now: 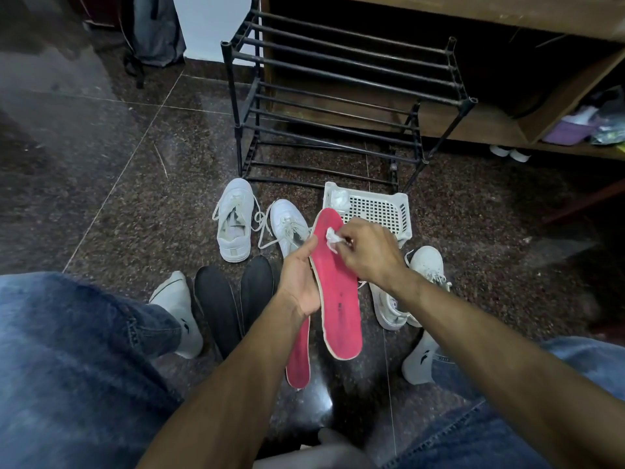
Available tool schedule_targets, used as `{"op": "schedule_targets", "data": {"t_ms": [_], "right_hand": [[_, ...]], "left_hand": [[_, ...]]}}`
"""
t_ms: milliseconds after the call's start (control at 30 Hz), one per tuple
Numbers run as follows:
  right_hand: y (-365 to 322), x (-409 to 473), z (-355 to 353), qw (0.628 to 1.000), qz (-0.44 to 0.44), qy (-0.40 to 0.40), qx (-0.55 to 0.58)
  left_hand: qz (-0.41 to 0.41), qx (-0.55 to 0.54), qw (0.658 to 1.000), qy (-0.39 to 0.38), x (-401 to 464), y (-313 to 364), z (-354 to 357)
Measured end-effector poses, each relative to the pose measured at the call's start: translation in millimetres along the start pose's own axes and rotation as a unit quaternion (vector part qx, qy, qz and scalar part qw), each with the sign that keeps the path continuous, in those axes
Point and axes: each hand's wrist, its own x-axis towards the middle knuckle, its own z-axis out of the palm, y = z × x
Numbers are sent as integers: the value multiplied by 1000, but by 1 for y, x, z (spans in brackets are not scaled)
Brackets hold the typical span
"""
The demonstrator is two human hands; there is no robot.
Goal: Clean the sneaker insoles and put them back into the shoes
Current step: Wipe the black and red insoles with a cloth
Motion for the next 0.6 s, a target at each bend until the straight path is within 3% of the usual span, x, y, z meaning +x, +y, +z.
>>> {"op": "schedule_targets", "data": {"t_ms": [67,200,267,433,500,600], "right_hand": [[-7,-2,3,999,-22,-19,35],[-25,-35,4,972,-143,-140,125],[-24,-27,1,980,-145,-111,81],[-21,-3,2,999,-31,20,22],[-23,-12,8,997,-37,3,68],[-25,-32,10,985,-106,-89,104]], "left_hand": [[2,-23,1000,-7,1,2,-1],[-18,-67,998,12,1,6,-11],[-23,-52,998,-6,1,1,-9],[21,-31,998,-55,0,5,-2],[21,-42,997,-59,-1,12,-8],[-8,-46,997,-54,-2,10,-15]]}}
